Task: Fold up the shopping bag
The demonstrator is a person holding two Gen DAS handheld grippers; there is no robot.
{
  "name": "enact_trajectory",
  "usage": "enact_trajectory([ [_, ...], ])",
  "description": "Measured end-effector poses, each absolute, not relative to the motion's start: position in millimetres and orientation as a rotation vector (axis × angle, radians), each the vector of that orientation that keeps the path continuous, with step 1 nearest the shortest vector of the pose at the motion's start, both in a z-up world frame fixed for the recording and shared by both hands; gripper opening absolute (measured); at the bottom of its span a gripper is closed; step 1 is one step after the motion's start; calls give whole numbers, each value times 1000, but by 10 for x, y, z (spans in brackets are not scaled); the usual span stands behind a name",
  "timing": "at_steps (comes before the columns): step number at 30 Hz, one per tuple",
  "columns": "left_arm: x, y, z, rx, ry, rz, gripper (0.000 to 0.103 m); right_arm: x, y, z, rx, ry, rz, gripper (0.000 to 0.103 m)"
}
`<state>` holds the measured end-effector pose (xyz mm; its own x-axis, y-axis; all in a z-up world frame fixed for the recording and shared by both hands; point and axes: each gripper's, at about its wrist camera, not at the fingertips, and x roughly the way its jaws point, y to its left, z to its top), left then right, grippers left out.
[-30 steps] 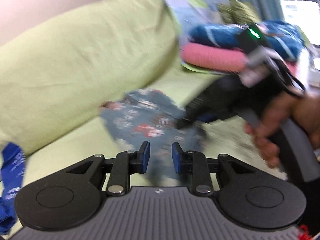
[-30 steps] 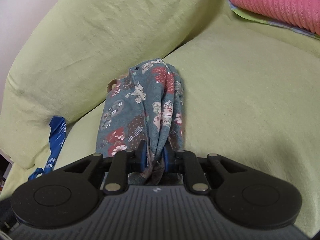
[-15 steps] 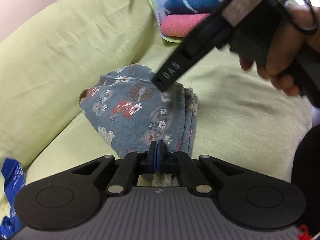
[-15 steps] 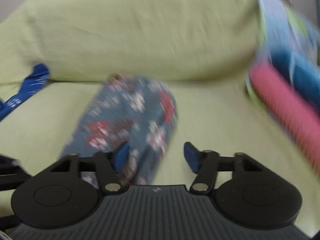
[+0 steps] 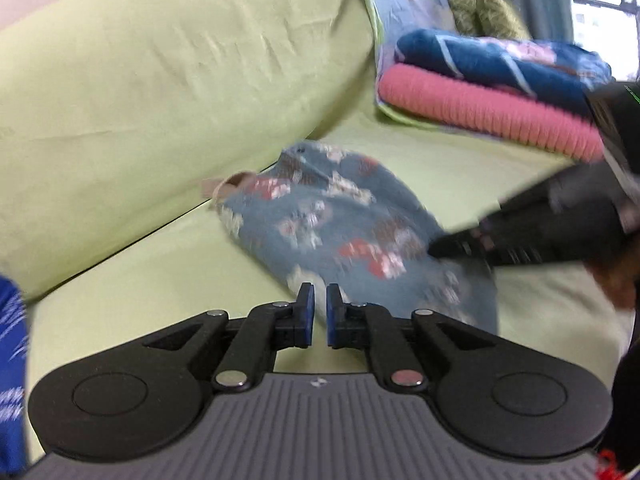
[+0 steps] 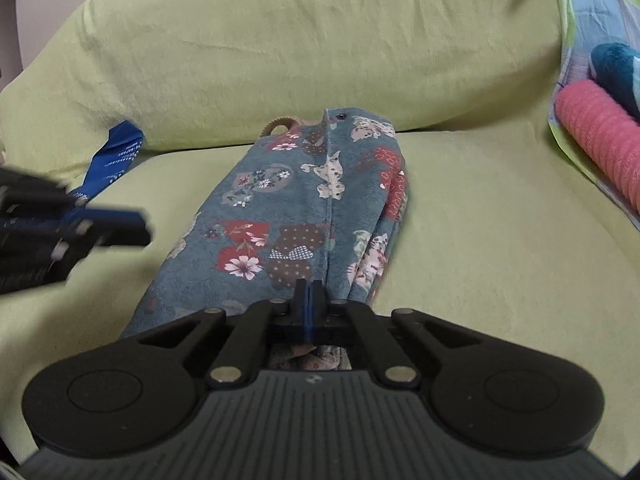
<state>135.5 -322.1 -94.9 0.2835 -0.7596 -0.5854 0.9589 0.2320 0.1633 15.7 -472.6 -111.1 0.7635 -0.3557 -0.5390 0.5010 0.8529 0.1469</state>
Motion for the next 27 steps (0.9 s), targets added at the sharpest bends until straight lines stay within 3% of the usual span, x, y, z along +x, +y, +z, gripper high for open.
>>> enact_trajectory([
  [3,1582,-3512,-1158,616,472,-1308,2,113,-4738,-1135,337,499,-475,0],
  [16,2497,-4629,-1384,666,424,-1146,1,80,-4798,-1139,389,484,-474,0],
  [21,2155,-4507,-1244,735,395,-1111,1,105,-4741,-1124,363,499,-490,0],
  [25,1771,-3936,-1008,589,433,-1196,1,109,-4747,-1121,385,503,-497,0],
  [27,1556,-3686,-1023,576,458,-1224,9,108,-4746,-1120,399,505,-502,0],
])
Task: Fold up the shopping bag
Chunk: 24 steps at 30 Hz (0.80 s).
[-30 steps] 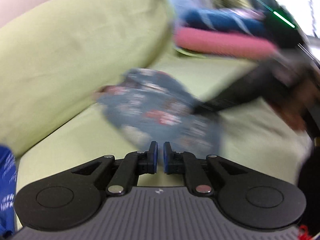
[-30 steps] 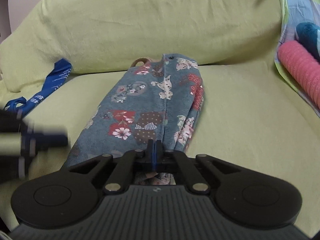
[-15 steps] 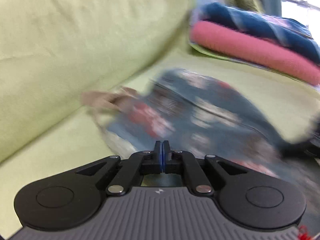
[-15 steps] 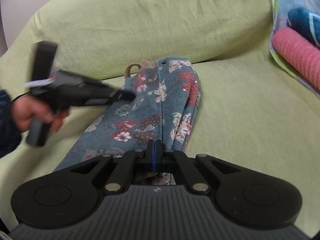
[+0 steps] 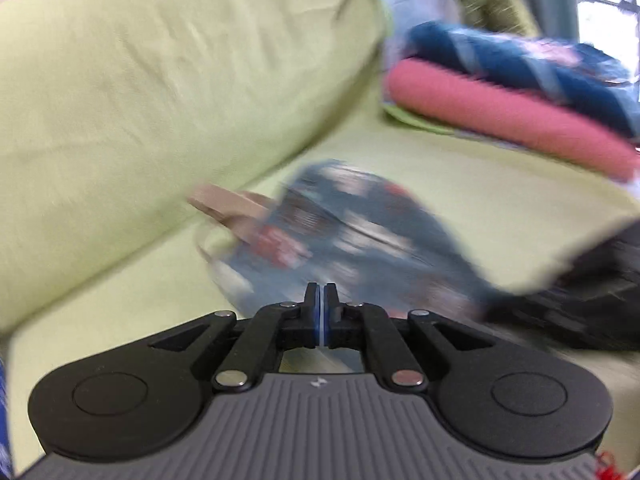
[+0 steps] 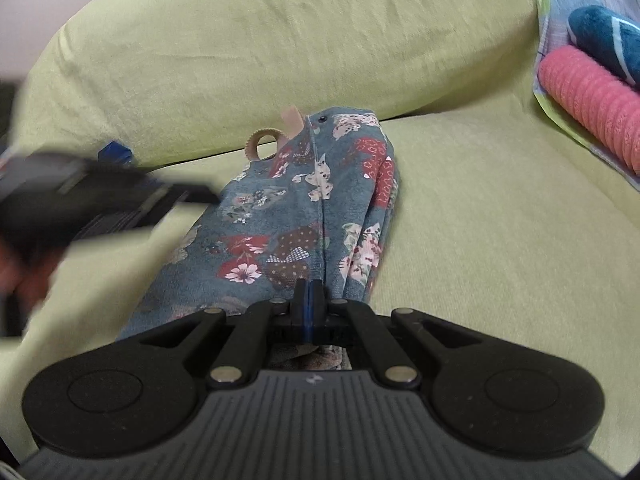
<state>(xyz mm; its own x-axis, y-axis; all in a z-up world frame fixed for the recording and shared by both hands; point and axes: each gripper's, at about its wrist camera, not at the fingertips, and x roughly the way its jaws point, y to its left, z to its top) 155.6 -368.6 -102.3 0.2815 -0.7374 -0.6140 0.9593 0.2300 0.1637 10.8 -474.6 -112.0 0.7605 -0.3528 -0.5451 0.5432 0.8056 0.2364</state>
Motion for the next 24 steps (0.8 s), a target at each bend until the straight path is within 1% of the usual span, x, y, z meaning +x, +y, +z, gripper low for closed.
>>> enact_trajectory([
  [2,1493,-3582,-1099,597,490,-1186,9,107,-4735,-1124,399,505,-504,0],
  [4,1574,-3497,-1103,562,518,-1140,10,108,-4723,-1127,394,504,-506,0],
  [5,1671,-3481,-1080,533,539,-1111,13,111,-4721,-1127,394,504,-509,0],
  [6,1819,-3489,-1034,494,566,-1078,21,110,-4722,-1123,403,505,-512,0],
  [7,1968,-3490,-989,453,583,-1046,26,107,-4733,-1120,422,505,-514,0],
  [8,2137,-3513,-946,409,602,-1027,35,102,-4752,-1118,443,503,-515,0],
  [9,2302,-3574,-917,376,625,-1022,37,100,-4767,-1117,455,504,-513,0],
  [12,2737,-3812,-900,307,691,-1024,38,100,-4797,-1114,464,510,-501,0],
  [14,2998,-4024,-969,289,744,-1042,44,97,-4829,-1105,477,516,-487,0],
  [18,3465,-4391,-1240,188,883,-1065,44,67,-4919,-1112,520,517,-447,0],
  [19,3540,-4421,-1289,149,906,-1089,43,60,-4932,-1116,524,517,-438,0],
  [20,3599,-4447,-1326,122,920,-1113,28,57,-4946,-1122,526,516,-429,0],
  [21,3653,-4505,-1359,115,915,-1129,9,55,-4950,-1126,523,516,-421,0],
  [24,3749,-4690,-1338,205,810,-1139,5,60,-4948,-1128,502,522,-405,0],
])
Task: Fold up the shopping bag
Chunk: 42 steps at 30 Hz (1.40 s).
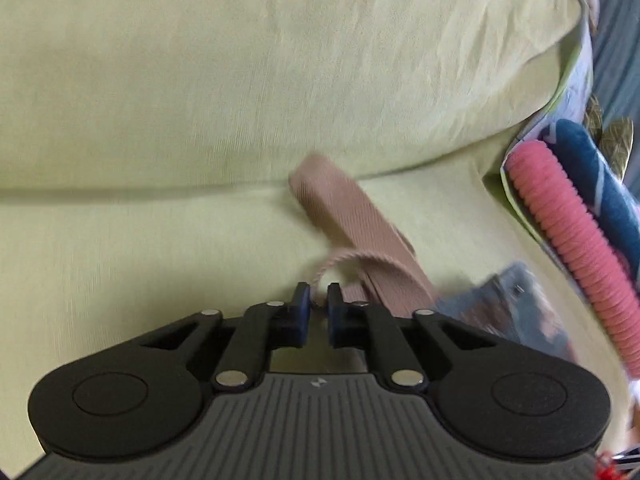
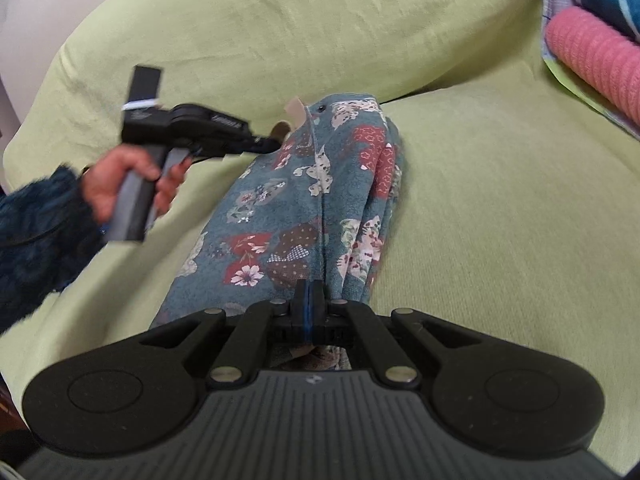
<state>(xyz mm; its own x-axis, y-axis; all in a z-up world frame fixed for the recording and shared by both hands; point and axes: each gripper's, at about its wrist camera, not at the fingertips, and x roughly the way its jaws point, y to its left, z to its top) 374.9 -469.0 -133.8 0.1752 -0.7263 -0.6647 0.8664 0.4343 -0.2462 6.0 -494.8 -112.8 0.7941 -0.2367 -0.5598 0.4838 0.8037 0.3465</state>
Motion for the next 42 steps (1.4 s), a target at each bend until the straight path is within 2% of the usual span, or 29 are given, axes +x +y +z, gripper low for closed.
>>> enact_trajectory([
  [2,3687,-4867,-1234,382,621,-1159,6,63,-4936,-1130,486,524,-400,0],
  [4,3488,-5073,-1146,632,355,-1186,10,71,-4918,-1126,469,526,-401,0],
  [6,3258,-5191,-1112,816,20,-1132,0,78,-4902,-1127,460,528,-404,0],
  [8,3111,-5216,-1067,897,-332,-1000,0,73,-4905,-1136,467,526,-405,0],
  [9,3094,-5217,-1041,916,-442,-947,0,74,-4900,-1135,465,527,-406,0],
  [10,3108,-5224,-1025,946,-479,-933,0,80,-4895,-1133,462,528,-408,0],
  [11,3148,-5238,-1027,985,-449,-941,9,85,-4896,-1135,464,527,-408,0],
  [13,3241,-5198,-1048,1031,-274,-1000,13,86,-4903,-1137,472,525,-408,0],
  [16,3439,-4966,-959,824,126,-1083,27,83,-4909,-1142,484,520,-409,0],
  [17,3511,-4844,-918,702,243,-1085,48,82,-4911,-1144,488,517,-409,0],
  [18,3587,-4715,-887,572,357,-1089,60,81,-4912,-1147,492,515,-409,0],
  [21,3808,-4503,-937,264,671,-1115,63,75,-4927,-1160,512,508,-408,0],
  [23,3871,-4620,-1079,299,810,-1084,59,82,-4921,-1159,512,508,-412,0],
  [25,3819,-4838,-1241,481,792,-1039,53,97,-4901,-1154,501,512,-419,0],
  [26,3820,-4941,-1306,529,790,-1031,41,102,-4893,-1153,496,514,-422,0],
  [27,3850,-5032,-1354,536,799,-1031,37,102,-4892,-1153,495,514,-423,0],
  [30,3934,-5354,-1384,499,760,-1003,35,103,-4903,-1158,499,513,-422,0],
  [32,3935,-5575,-1360,485,706,-1009,30,107,-4908,-1159,499,513,-421,0],
  [37,3756,-5782,-1249,563,618,-1034,35,108,-4912,-1161,499,514,-422,0],
  [42,3683,-5306,-1160,757,529,-909,50,117,-4899,-1156,501,519,-435,0],
])
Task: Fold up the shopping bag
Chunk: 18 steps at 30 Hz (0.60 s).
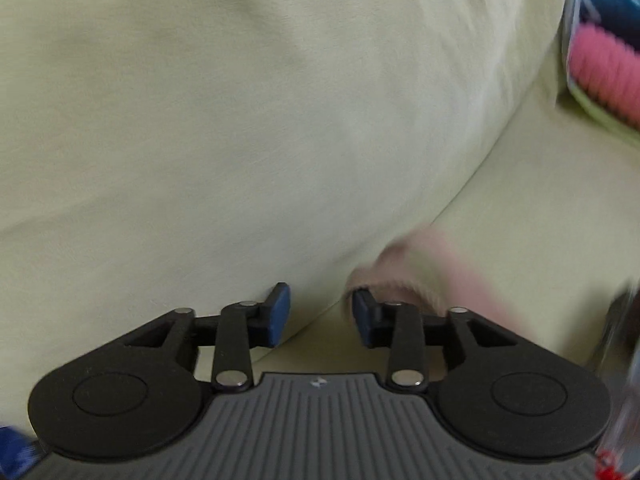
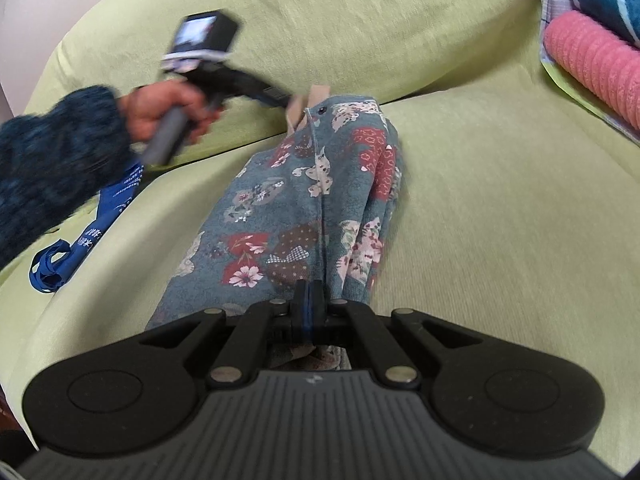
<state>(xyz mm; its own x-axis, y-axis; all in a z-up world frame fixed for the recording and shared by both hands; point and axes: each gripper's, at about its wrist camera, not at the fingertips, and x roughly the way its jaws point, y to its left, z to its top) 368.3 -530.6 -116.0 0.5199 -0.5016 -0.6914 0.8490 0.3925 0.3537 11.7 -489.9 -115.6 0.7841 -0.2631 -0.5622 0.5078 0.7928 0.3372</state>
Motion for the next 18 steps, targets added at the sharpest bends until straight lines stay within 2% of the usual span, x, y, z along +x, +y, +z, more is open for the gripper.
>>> enact_trajectory([
  [4,3579,-4559,-1025,741,583,-845,51,124,-4889,-1159,504,519,-447,0],
  [5,3409,-4366,-966,720,574,-870,46,124,-4884,-1160,503,519,-449,0],
  [8,2760,-3794,-823,657,551,-1003,46,112,-4891,-1170,521,513,-453,0],
  [13,1797,-3252,-914,508,673,-1031,47,178,-4873,-1097,494,567,-466,0],
  [15,1639,-3064,-950,410,763,-1031,43,200,-4931,-1059,524,596,-461,0],
  [18,1441,-2963,-856,351,746,-1075,43,243,-5045,-982,568,657,-439,0],
])
